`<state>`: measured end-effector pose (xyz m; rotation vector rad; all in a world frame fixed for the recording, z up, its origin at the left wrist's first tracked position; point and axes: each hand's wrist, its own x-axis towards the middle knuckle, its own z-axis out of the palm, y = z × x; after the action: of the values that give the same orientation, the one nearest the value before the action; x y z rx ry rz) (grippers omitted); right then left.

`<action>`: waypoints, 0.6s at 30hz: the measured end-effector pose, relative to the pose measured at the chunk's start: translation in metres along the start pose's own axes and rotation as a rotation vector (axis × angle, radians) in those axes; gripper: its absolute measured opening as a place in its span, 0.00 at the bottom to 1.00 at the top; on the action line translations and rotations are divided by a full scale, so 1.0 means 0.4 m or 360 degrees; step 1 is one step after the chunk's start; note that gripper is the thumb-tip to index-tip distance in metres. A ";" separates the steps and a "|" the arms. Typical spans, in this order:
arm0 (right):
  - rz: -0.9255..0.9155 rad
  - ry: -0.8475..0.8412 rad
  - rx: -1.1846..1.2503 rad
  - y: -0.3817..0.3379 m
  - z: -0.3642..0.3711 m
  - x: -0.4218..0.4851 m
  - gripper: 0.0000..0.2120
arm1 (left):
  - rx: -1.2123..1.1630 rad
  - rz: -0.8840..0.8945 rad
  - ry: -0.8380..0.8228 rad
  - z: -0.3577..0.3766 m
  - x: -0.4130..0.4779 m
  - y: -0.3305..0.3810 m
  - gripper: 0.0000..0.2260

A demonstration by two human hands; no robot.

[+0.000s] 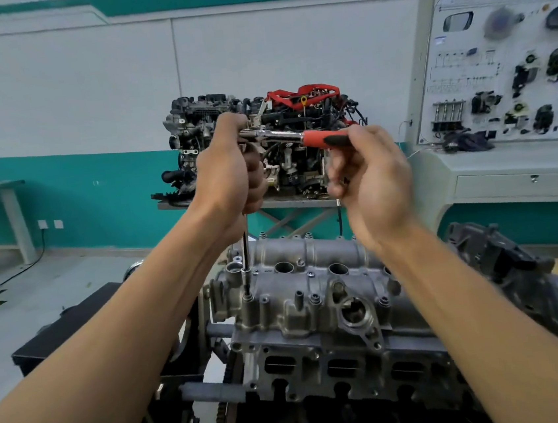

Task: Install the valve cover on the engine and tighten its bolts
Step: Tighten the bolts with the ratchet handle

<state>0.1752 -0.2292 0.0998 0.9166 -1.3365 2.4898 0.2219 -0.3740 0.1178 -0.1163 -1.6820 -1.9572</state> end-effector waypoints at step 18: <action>-0.0516 -0.0134 -0.0163 -0.061 0.017 -0.135 0.04 | -0.0058 0.0295 0.0011 0.007 -0.065 -0.004 0.19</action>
<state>0.2314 -0.2132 0.0876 1.1244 -1.2141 2.1423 0.2426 -0.3624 0.1063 -0.2688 -1.5722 -1.8481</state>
